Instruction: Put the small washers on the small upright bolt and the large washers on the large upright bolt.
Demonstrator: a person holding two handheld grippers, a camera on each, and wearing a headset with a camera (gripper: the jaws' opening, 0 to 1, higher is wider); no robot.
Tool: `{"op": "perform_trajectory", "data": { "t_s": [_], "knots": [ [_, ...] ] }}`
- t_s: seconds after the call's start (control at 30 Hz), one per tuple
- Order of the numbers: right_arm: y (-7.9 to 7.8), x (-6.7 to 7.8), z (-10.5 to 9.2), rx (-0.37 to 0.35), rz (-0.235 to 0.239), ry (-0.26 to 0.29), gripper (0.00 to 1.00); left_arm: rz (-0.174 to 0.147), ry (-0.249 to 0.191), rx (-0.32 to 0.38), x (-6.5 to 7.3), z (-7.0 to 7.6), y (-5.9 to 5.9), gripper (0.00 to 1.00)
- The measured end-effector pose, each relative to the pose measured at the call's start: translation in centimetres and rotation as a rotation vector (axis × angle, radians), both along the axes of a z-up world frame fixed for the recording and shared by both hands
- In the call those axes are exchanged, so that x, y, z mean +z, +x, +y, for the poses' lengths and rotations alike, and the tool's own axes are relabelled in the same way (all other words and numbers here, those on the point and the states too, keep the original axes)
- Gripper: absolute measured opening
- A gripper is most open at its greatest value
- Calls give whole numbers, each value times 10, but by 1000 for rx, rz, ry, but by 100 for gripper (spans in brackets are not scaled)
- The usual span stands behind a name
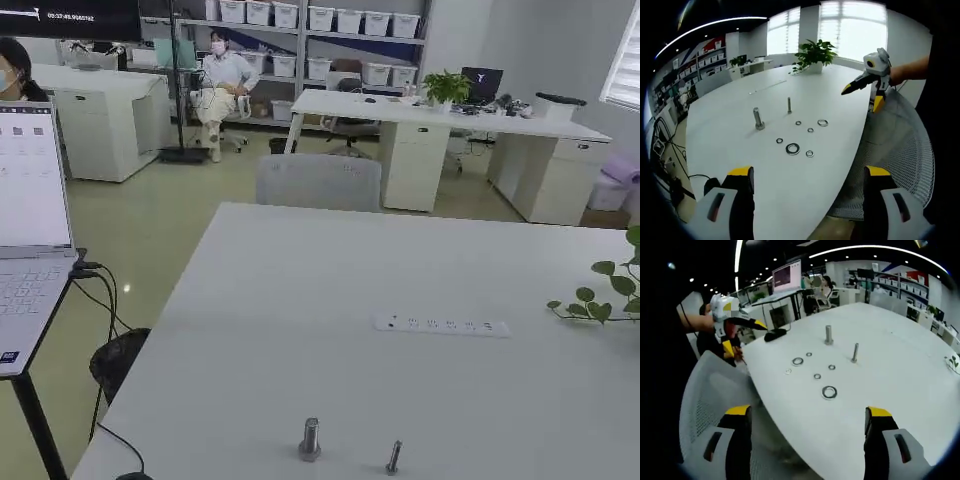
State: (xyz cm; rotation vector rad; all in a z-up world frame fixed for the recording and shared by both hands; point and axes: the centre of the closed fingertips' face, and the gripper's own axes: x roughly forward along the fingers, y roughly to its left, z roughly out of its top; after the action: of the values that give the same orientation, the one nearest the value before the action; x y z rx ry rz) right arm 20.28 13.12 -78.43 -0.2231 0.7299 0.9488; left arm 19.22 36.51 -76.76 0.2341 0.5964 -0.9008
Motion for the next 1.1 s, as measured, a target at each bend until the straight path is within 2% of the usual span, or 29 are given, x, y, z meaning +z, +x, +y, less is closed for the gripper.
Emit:
{"op": "perform_trajectory", "data": {
  "t_s": [0.37, 0.63, 0.9, 1.1],
  "knots": [
    [1, -2, -1, 31, 9, -10, 93, 2, 0, 12, 5, 0, 0, 91],
    [6, 4, 1, 49, 1, -4, 93, -4, 2, 23, 7, -1, 3, 91],
    [16, 8, 10, 74, -5, -3, 91, 4, 2, 27, 5, -4, 5, 90],
    [31, 11, 20, 87, -12, 3, 89, -5, -1, 41, 5, -7, 11, 89]
  ]
}}
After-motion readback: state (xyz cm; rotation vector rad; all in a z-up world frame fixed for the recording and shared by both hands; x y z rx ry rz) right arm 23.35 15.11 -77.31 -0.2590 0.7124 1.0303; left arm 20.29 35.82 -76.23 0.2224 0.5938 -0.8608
